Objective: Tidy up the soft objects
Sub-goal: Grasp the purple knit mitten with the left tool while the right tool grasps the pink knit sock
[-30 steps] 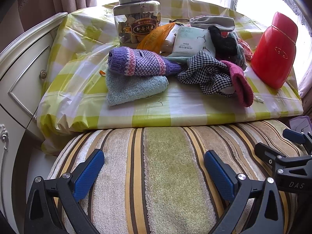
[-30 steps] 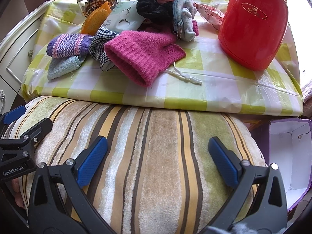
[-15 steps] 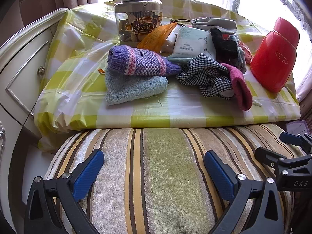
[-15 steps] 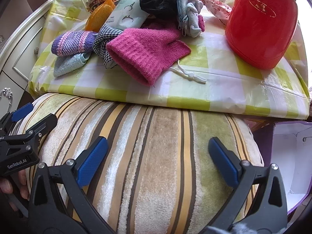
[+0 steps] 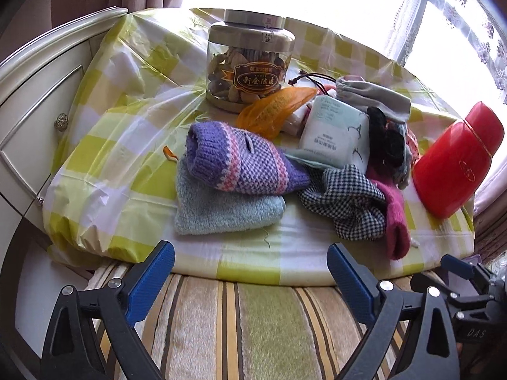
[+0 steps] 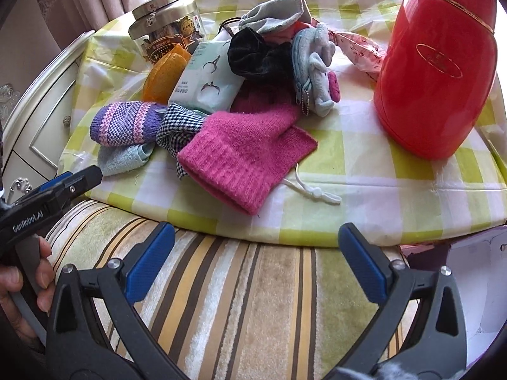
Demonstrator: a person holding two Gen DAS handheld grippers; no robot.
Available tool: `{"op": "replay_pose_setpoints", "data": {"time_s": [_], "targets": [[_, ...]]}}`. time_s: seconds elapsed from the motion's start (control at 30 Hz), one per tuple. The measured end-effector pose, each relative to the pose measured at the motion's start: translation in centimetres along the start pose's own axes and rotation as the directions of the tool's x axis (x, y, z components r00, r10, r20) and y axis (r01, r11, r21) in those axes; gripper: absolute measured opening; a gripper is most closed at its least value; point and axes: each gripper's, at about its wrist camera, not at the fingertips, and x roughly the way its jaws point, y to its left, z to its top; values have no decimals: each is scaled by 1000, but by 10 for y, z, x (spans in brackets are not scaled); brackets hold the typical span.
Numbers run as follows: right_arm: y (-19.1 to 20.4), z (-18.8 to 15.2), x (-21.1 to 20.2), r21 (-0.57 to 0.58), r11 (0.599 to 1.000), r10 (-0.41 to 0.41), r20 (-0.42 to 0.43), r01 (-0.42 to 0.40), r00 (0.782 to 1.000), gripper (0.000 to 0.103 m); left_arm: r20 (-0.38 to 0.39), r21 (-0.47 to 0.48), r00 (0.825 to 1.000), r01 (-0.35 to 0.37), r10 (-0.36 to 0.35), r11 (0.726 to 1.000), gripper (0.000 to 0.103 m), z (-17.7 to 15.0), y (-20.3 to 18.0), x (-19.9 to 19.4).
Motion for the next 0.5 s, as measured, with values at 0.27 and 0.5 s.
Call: {"op": "replay_pose_setpoints", "data": {"time_s": [0.27, 0.5], "targets": [[6, 17, 12, -17, 1000, -18, 19, 18, 1000, 103, 0, -32, 1000, -13, 13, 999, 97, 26, 7, 19], [12, 27, 25, -33, 999, -22, 18, 23, 1000, 103, -9, -64, 1000, -31, 30, 997, 97, 42, 15, 35]]}}
